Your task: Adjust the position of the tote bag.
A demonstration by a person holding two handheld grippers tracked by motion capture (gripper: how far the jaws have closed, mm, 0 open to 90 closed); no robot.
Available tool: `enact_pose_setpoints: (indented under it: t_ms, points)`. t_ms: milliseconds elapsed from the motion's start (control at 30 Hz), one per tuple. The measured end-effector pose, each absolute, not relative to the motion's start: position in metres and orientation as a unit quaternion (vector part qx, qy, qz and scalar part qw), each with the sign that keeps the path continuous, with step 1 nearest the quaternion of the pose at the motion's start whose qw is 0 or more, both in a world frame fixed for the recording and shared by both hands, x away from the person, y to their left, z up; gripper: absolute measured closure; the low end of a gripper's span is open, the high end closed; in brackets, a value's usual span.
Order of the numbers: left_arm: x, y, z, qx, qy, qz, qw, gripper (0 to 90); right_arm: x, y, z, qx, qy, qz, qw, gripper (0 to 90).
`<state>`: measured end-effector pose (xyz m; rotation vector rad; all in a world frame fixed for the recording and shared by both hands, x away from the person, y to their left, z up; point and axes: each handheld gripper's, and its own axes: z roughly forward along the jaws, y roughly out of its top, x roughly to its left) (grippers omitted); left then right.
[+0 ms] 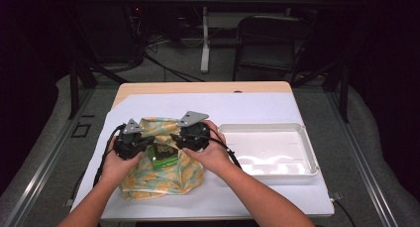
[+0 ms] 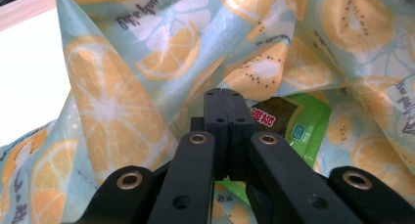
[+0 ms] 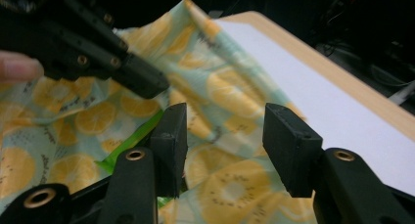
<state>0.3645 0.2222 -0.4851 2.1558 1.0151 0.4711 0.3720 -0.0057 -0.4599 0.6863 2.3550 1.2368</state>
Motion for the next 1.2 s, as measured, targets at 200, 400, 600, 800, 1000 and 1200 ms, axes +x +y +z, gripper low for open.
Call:
enact_pose_setpoints:
  t_ms: [200,400,600,800,1000,1200]
  points:
    - [0.367,0.223,-0.482,0.828,0.394,0.182,0.354,90.0,0.389,0.007,-0.482,0.251,0.868,0.4,0.155,47.8]
    - [0.371,0.224,-0.482,0.824,0.399,0.18,0.361,90.0,0.404,0.01,-0.5,0.26,0.884,0.373,0.11,45.7]
    - [0.375,0.225,-0.484,0.817,0.408,0.177,0.366,90.0,0.404,0.017,-0.511,0.25,0.895,0.352,0.109,42.7]
    - [0.379,0.226,-0.484,0.814,0.414,0.177,0.366,90.0,0.402,0.024,-0.518,0.245,0.904,0.324,0.137,50.9]
    - [0.381,0.228,-0.486,0.815,0.417,0.177,0.362,90.0,0.401,0.023,-0.516,0.242,0.907,0.315,0.141,77.7]
    - [0.383,0.229,-0.489,0.816,0.422,0.173,0.355,90.0,0.401,0.021,-0.513,0.245,0.904,0.327,0.128,90.0]
